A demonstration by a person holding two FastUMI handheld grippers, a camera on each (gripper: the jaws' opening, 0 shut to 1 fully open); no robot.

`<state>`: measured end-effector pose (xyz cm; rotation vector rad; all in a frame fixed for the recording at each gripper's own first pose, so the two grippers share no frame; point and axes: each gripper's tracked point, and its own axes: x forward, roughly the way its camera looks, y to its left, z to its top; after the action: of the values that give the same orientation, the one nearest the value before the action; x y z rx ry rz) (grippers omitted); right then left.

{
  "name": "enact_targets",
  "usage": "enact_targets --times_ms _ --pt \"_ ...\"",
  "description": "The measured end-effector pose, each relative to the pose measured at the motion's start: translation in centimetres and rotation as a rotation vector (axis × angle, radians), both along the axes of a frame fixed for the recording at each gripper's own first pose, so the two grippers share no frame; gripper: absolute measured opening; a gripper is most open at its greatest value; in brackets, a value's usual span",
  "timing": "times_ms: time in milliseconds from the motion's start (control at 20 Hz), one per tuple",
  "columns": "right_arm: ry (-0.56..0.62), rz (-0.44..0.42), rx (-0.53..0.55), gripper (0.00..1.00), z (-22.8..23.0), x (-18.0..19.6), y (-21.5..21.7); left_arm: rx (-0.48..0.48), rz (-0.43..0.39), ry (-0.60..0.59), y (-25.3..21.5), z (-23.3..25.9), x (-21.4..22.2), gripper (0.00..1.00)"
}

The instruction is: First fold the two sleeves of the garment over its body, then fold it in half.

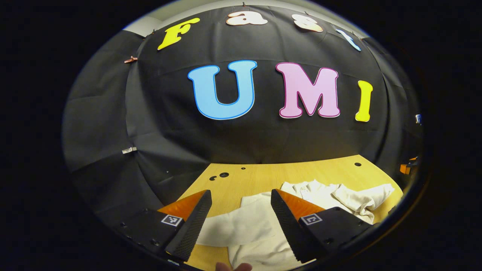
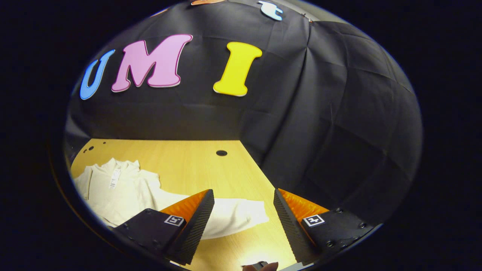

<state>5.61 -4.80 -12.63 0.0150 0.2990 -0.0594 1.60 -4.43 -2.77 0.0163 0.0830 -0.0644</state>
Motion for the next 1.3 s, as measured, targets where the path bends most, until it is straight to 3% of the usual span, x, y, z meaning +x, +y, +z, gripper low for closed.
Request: enact_targets --times_ms 550,800,1000,1050,1100,1150,1250,1300 --pt "0.328 -0.021 0.072 0.98 -13.8 4.8 -3.8 0.018 0.03 0.097 -1.9 -3.6 -1.4 0.98" --pt "0.429 0.004 0.134 0.98 -17.1 6.1 -3.9 0.039 0.048 0.128 -1.9 -4.5 -2.1 0.98" --pt "0.421 0.042 0.209 0.94 -17.2 7.1 -2.9 0.041 0.059 0.137 -1.9 -4.7 -2.2 0.98" --pt "0.406 0.054 0.202 0.82 -17.1 7.2 -2.8 0.043 0.062 0.137 -1.8 -4.8 -2.3 0.98" --pt "0.403 0.082 0.195 0.82 -17.1 6.9 -2.2 0.045 0.066 0.139 -1.8 -4.7 -2.3 0.98" --pt "0.389 0.095 0.179 0.73 -17.2 7.0 -1.6 0.045 0.066 0.143 -1.8 -5.0 -2.4 0.98" --pt "0.378 0.104 0.151 0.36 -17.0 7.1 -0.7 0.048 0.068 0.144 -1.6 -5.0 -2.6 0.98" --pt "0.375 0.094 0.135 0.26 -16.9 7.2 -0.6 0.048 0.071 0.142 -1.4 -4.9 -2.7 0.98"
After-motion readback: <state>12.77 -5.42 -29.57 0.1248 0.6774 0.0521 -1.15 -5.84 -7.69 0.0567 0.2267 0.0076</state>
